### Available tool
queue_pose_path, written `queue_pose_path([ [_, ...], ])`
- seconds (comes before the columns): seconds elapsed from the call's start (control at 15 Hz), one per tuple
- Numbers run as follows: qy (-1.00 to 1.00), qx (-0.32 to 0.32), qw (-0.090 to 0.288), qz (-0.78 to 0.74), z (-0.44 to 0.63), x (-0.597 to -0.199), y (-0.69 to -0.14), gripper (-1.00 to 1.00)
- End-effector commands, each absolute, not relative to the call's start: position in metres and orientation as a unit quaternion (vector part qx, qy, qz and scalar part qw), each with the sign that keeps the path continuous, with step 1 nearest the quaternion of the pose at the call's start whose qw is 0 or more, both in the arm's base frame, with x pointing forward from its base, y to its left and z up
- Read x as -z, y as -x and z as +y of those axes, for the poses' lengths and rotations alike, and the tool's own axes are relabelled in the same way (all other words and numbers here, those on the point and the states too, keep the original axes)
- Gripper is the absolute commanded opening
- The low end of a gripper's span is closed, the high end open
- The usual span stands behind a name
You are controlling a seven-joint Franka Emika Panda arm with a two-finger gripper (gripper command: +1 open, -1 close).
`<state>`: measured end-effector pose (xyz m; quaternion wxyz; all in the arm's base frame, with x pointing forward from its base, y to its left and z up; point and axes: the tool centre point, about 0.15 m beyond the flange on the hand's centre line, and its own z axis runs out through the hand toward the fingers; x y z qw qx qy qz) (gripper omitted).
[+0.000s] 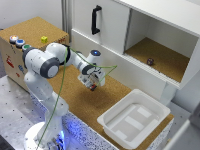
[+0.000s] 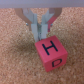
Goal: Go push the pink block to the right
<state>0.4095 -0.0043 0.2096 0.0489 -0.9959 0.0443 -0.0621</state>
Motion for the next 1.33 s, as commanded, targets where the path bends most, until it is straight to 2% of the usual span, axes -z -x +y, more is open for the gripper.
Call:
queue_pose_path([
  [0.0, 0.996, 0.029, 0.076, -0.045, 0.027, -0.237, -0.410, -1.00],
  [0.07, 0.994, 0.019, 0.079, -0.079, 0.038, -0.241, -0.404, -1.00],
  [0.2, 0.989, -0.002, 0.048, -0.139, 0.045, -0.242, -0.386, -1.00],
  [0.4, 0.987, -0.015, 0.025, -0.156, 0.029, -0.228, -0.374, -1.00],
  [0.53, 0.989, -0.020, 0.024, -0.147, 0.015, -0.217, -0.373, -1.00],
  [0.73, 0.991, -0.022, 0.019, -0.128, -0.005, -0.202, -0.379, -1.00],
  [1.27, 0.998, -0.009, -0.014, -0.066, -0.079, -0.200, -0.415, -1.00],
])
